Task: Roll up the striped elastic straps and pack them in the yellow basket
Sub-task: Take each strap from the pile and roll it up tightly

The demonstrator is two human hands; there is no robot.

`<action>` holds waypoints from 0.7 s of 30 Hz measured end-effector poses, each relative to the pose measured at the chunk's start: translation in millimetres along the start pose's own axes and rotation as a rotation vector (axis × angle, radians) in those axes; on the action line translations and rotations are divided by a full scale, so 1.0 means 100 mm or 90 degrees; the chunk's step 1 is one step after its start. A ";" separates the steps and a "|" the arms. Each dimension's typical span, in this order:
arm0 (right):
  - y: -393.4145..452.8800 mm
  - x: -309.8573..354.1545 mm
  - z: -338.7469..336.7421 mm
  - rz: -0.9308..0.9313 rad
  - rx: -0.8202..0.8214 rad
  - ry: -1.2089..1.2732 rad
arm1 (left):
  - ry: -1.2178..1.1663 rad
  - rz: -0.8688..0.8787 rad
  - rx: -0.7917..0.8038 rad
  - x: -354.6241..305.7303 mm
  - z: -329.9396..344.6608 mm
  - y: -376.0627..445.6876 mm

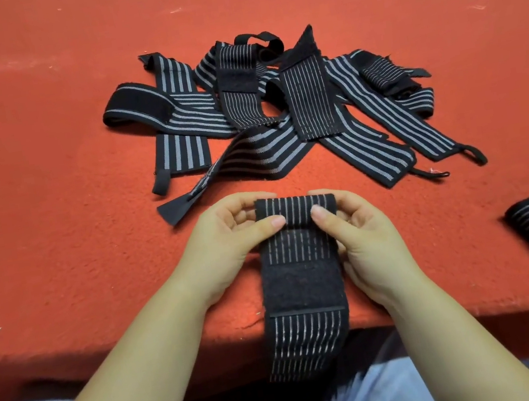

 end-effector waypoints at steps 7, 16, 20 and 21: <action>0.04 0.02 0.05 0.024 -0.012 -0.096 | 0.018 0.023 -0.006 -0.02 -0.02 0.01; 0.02 0.00 0.00 0.025 0.050 0.098 | 0.060 0.020 0.035 0.00 0.03 0.00; 0.03 -0.01 -0.01 0.014 0.040 0.094 | 0.021 0.000 0.005 -0.01 0.02 0.01; 0.03 -0.01 0.01 0.013 0.035 0.076 | 0.011 0.002 0.000 -0.01 0.01 0.01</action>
Point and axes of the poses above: each hand's wrist, its own y-axis towards the middle knuckle, its own z-axis out of the palm, x = y × z, the point moved 6 cm from there along y, towards the middle knuckle, and after that the axes turned 8 degrees about -z, right-handed, at the moved point
